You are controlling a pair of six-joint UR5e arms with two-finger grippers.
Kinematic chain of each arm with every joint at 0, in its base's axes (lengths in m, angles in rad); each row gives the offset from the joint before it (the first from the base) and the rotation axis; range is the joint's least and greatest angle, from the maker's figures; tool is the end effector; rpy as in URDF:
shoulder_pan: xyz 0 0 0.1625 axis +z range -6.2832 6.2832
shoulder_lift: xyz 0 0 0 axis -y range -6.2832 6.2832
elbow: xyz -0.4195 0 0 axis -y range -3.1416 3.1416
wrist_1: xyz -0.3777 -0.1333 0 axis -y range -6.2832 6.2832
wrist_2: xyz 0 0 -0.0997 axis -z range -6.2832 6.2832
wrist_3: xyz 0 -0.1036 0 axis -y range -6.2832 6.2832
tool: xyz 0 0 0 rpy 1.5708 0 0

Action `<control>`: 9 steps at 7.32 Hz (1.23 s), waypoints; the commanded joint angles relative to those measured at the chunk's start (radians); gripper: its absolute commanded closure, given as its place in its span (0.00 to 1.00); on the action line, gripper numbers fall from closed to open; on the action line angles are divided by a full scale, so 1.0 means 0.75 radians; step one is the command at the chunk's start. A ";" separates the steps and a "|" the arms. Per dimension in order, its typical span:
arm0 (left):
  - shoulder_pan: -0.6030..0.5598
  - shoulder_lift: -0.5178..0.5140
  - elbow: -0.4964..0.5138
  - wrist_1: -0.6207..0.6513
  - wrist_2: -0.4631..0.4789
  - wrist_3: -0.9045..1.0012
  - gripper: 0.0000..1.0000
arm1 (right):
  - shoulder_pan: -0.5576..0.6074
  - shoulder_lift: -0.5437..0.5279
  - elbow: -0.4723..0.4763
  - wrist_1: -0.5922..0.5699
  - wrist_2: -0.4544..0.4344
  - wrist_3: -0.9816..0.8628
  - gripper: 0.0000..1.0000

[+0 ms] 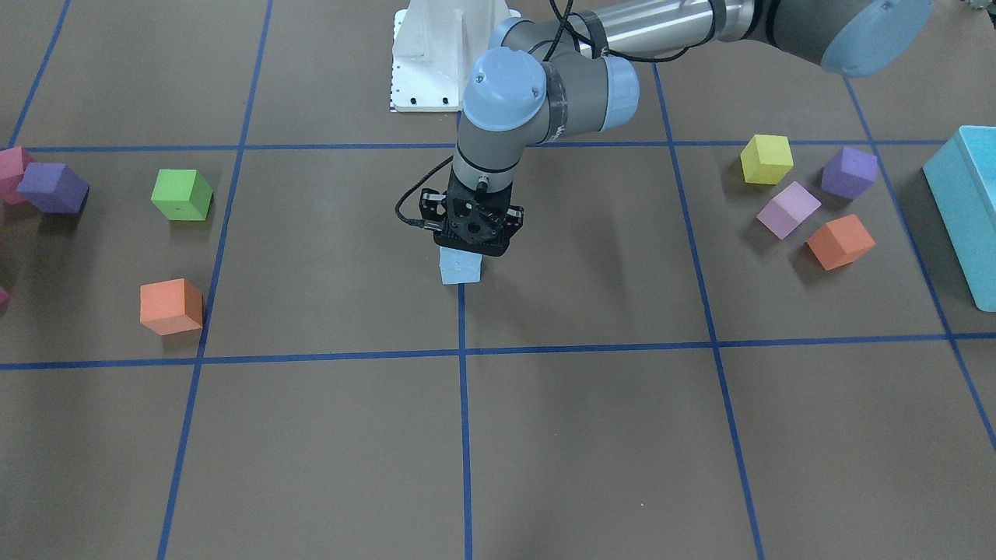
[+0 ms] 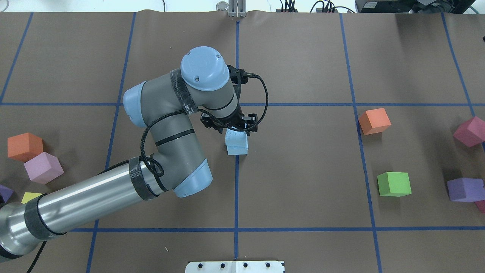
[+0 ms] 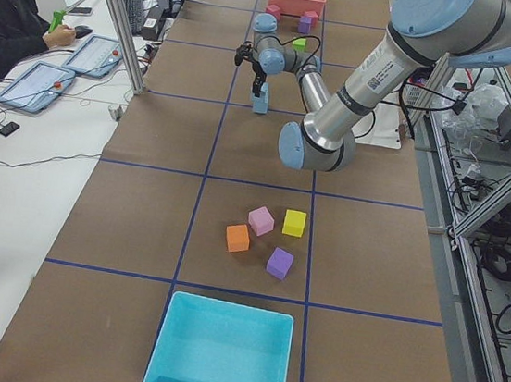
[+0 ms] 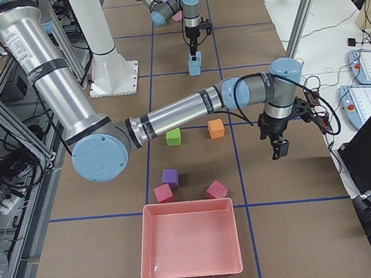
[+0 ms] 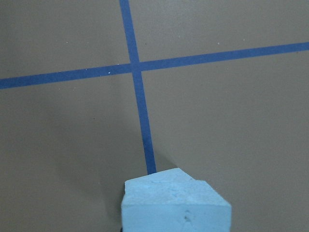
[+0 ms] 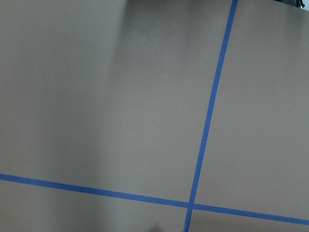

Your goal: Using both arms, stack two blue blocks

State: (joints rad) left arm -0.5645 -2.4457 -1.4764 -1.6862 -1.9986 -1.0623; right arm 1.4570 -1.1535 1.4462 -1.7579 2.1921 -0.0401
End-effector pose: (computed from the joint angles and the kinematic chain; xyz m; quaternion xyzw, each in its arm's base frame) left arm 0.5652 -0.4648 0.1467 0.0519 0.4616 0.0672 0.8830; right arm -0.0001 -0.6438 0.5103 0.0390 -0.3069 -0.0892 0.9468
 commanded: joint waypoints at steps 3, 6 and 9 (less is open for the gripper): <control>-0.128 0.005 -0.087 0.005 -0.073 0.052 0.03 | -0.002 0.000 -0.008 0.000 0.002 -0.012 0.00; -0.496 0.084 -0.085 0.094 -0.290 0.451 0.03 | -0.006 -0.002 -0.014 0.000 0.002 -0.008 0.00; -0.880 0.284 -0.115 0.174 -0.539 0.903 0.03 | -0.010 0.002 -0.020 0.000 0.004 -0.010 0.00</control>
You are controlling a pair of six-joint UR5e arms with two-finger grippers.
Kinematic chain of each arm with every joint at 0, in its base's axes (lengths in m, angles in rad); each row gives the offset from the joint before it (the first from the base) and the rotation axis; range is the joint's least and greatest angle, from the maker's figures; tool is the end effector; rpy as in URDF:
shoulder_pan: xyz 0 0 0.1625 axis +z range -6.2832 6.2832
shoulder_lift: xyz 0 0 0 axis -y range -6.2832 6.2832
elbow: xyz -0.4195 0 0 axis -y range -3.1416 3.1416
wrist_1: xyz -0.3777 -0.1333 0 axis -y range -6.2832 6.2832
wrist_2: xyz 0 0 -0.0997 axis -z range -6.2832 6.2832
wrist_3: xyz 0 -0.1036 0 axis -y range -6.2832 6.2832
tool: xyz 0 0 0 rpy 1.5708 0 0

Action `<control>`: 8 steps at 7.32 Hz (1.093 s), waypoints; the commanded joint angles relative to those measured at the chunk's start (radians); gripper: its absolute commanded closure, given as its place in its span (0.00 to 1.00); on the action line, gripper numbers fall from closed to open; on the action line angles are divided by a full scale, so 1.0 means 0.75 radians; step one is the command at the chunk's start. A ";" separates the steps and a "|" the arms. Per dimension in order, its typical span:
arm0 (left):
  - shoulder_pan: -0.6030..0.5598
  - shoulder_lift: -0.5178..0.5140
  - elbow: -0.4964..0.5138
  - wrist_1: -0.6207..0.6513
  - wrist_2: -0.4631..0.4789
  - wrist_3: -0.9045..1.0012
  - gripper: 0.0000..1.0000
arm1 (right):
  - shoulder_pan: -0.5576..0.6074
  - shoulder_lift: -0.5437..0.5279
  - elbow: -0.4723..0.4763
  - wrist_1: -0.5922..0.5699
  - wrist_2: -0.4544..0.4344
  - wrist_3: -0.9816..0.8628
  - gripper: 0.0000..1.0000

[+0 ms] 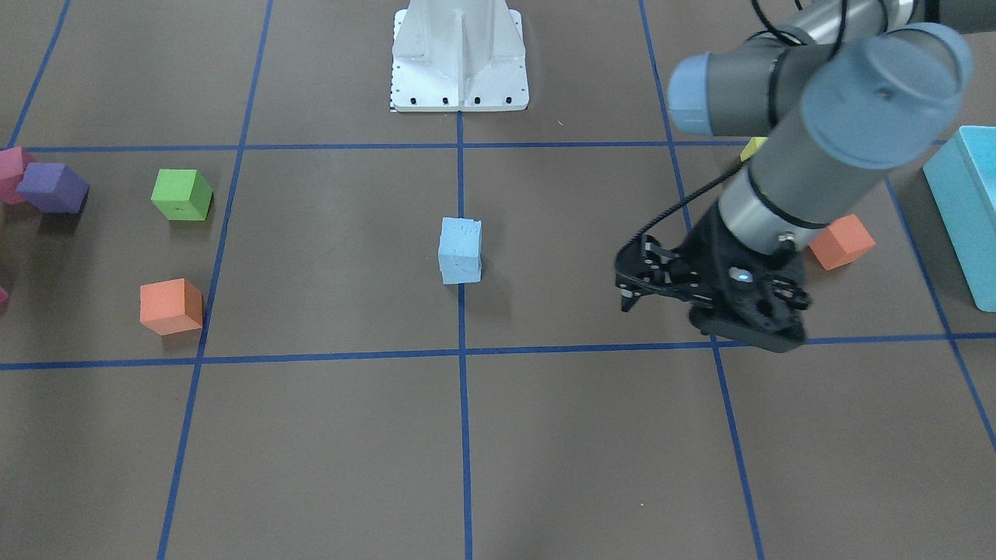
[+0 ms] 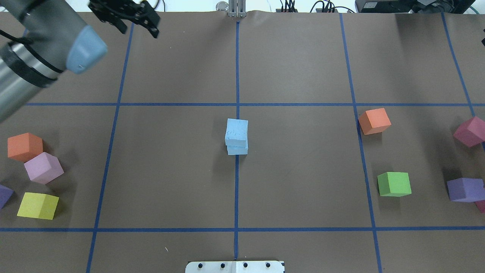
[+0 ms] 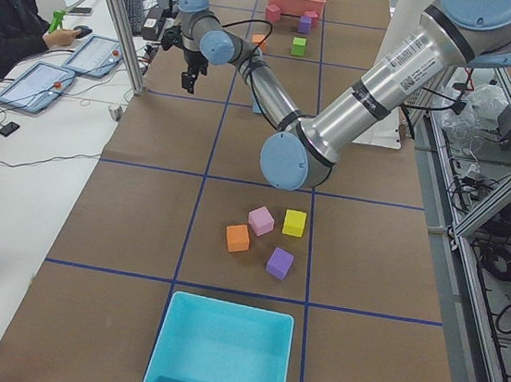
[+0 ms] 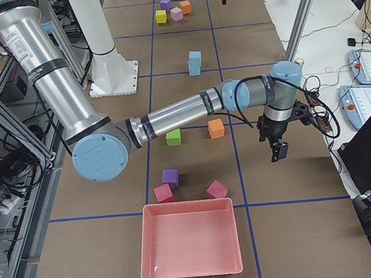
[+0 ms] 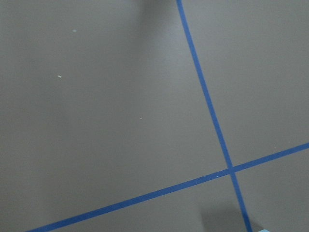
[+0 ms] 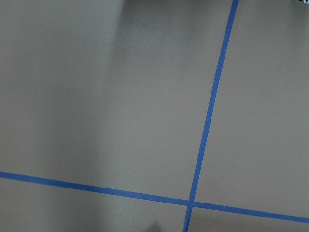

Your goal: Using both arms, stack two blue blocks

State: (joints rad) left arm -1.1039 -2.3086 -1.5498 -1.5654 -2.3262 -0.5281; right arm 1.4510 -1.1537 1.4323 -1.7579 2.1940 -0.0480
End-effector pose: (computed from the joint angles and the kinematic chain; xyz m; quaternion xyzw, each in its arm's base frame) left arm 0.2557 -0.6457 0.2168 0.1195 0.4583 0.1017 0.8748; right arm -0.0042 -0.6442 0.5168 0.0325 -0.3076 -0.0937 0.9463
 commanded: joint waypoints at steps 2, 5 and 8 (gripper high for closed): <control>-0.348 0.310 -0.060 -0.003 -0.166 0.396 0.03 | 0.000 0.004 0.005 0.002 0.006 0.013 0.00; -0.636 0.635 -0.099 -0.113 -0.165 0.530 0.03 | 0.000 0.000 0.011 0.000 0.010 0.015 0.00; -0.727 0.824 -0.118 -0.189 -0.161 0.651 0.03 | 0.000 -0.002 0.021 0.000 0.014 0.017 0.00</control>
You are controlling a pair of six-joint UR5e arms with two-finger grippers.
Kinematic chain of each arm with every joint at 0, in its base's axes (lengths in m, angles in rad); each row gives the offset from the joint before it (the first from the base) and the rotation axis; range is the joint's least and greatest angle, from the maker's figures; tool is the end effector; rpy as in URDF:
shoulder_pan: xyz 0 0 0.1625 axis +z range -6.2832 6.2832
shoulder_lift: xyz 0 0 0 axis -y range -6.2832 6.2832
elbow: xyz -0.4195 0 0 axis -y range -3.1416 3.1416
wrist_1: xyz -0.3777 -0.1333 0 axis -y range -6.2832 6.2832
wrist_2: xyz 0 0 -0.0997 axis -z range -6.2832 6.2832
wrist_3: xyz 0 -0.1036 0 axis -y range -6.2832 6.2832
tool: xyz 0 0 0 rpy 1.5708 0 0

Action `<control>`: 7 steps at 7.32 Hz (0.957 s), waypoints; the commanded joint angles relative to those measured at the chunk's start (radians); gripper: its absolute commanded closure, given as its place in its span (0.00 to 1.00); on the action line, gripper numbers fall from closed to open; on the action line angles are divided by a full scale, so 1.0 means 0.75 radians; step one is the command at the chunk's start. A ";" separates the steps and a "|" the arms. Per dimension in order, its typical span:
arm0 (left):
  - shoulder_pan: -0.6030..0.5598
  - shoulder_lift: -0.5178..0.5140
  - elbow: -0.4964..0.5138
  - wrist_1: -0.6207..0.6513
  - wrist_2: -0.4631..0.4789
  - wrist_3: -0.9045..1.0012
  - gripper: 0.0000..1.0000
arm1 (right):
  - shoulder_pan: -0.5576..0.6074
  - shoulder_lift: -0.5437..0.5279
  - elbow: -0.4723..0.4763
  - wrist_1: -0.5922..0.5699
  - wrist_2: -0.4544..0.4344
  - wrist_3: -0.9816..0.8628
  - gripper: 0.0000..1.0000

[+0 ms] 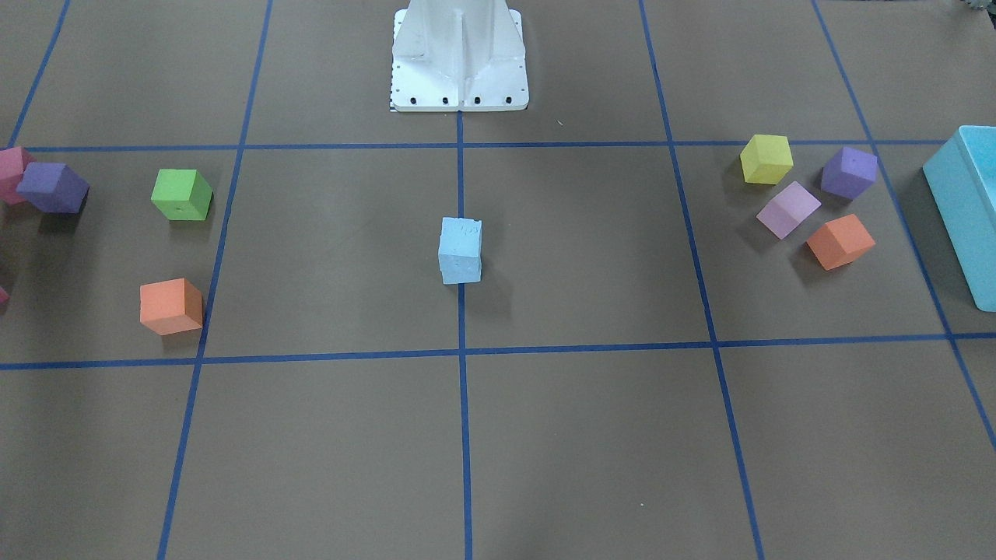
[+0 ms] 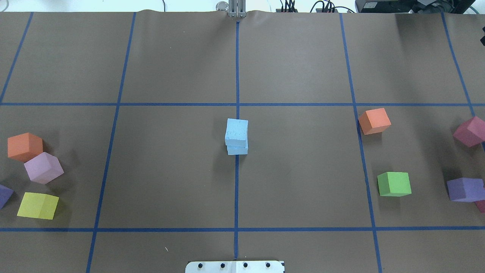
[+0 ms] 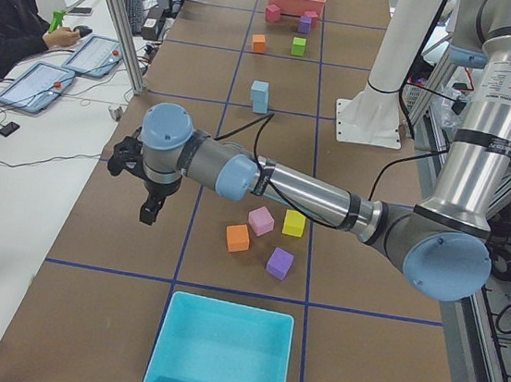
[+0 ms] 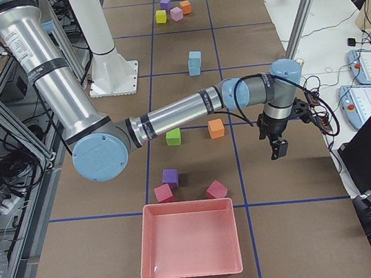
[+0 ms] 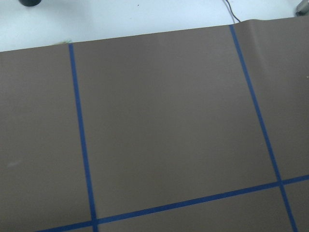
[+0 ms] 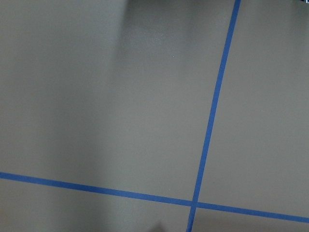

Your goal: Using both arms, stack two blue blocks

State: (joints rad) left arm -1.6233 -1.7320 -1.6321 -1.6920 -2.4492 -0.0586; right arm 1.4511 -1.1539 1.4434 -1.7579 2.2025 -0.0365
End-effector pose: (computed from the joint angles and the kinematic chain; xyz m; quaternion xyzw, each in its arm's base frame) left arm -0.0824 -0.5483 0.5219 0.1535 0.4194 0.0231 0.8944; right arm -0.0048 -0.6436 0.5112 0.0357 -0.3120 -0.0899 0.9452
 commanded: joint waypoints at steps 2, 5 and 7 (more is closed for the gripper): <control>-0.042 0.186 -0.106 -0.073 0.003 0.011 0.03 | 0.000 -0.034 0.055 -0.002 0.004 0.012 0.00; -0.075 0.364 -0.286 -0.084 0.003 0.007 0.03 | 0.002 -0.189 0.271 -0.020 0.017 0.040 0.00; -0.081 0.360 -0.270 -0.082 0.007 0.007 0.03 | 0.000 -0.208 0.335 -0.061 0.035 0.093 0.00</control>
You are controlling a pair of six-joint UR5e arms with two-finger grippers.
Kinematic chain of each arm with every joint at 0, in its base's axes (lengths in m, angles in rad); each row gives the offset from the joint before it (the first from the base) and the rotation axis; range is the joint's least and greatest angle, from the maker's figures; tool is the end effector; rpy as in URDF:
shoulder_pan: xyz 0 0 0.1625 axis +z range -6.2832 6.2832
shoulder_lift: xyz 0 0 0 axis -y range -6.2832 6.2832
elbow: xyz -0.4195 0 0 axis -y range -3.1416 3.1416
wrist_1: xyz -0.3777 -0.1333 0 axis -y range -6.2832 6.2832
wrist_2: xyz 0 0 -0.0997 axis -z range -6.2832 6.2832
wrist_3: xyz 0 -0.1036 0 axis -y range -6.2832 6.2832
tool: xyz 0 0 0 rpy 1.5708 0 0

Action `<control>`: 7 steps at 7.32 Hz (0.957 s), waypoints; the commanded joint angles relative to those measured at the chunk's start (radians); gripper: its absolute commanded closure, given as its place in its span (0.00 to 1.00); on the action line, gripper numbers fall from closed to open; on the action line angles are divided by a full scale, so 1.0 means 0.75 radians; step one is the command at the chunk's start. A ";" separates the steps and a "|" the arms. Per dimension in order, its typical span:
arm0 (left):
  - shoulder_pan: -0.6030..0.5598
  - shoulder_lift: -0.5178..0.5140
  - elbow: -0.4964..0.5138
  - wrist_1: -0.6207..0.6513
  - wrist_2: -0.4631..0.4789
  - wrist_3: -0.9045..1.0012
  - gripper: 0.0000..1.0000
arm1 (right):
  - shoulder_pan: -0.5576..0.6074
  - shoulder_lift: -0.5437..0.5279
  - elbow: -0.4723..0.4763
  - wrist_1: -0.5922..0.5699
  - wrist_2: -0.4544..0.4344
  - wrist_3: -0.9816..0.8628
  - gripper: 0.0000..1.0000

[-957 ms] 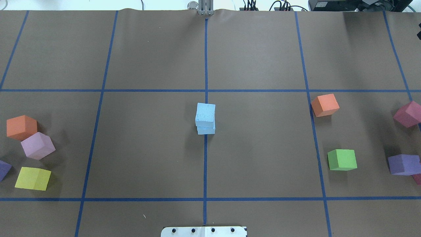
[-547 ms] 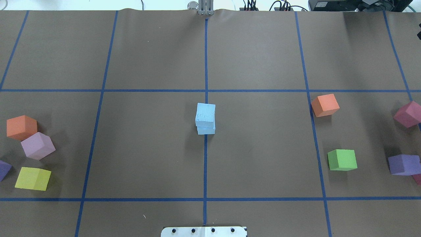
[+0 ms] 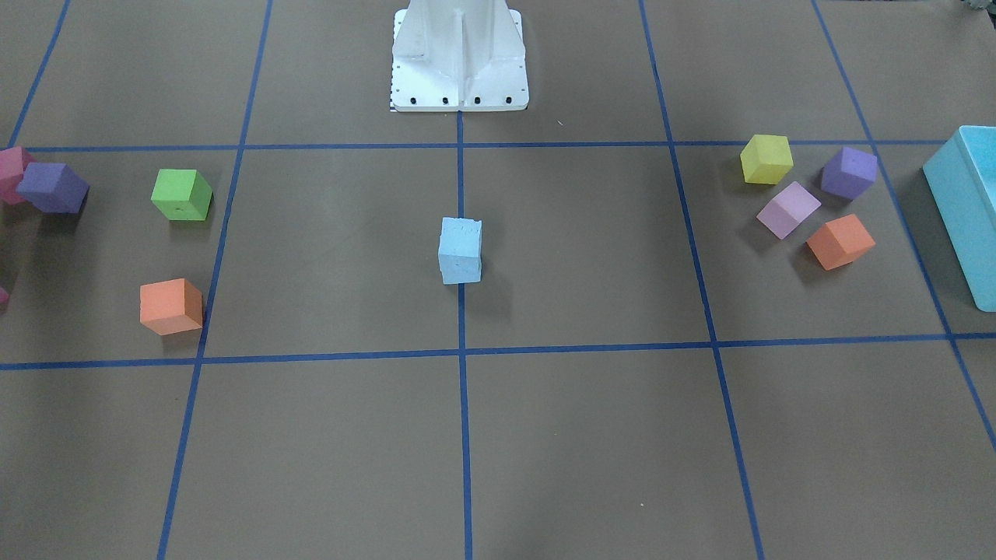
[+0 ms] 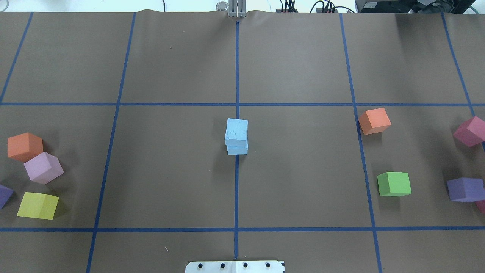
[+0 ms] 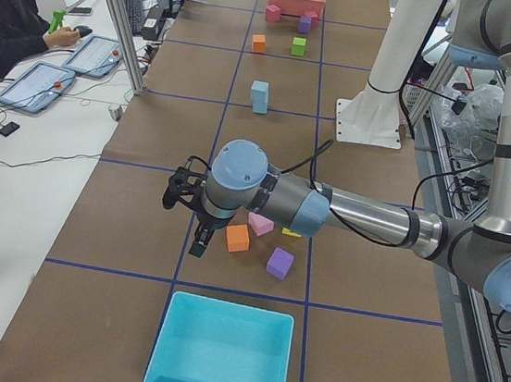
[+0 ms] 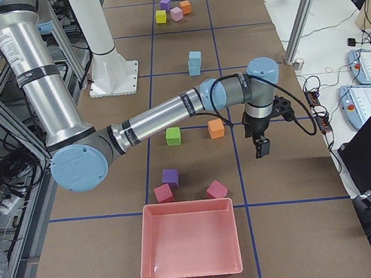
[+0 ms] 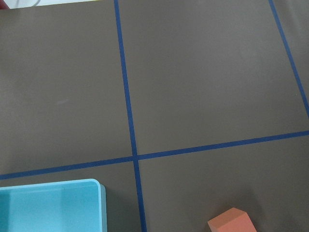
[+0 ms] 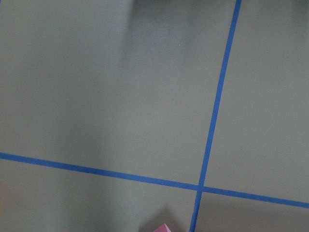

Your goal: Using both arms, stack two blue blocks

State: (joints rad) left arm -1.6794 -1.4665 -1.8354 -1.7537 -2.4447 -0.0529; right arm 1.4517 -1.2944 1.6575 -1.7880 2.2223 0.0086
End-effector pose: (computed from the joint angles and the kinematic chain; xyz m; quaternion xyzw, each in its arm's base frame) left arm -0.1018 -0.4370 0.5485 0.1663 0.4125 0.0000 0.8957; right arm 0.0013 -0.5824 0.4989 0.0485 -0.3229 -0.0755 0.9422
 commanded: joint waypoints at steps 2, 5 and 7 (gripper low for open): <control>-0.007 -0.002 0.019 0.001 0.003 -0.005 0.03 | -0.001 -0.106 0.115 -0.019 0.013 0.050 0.00; -0.007 -0.004 0.022 0.001 0.003 -0.009 0.03 | -0.001 -0.229 0.222 -0.011 0.013 0.052 0.00; -0.007 0.000 0.026 0.001 0.006 -0.009 0.03 | -0.001 -0.225 0.220 -0.011 0.025 0.058 0.00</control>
State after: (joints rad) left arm -1.6843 -1.4676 -1.8184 -1.7533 -2.4418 -0.0590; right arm 1.4512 -1.4611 1.8207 -1.7967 2.2371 0.0503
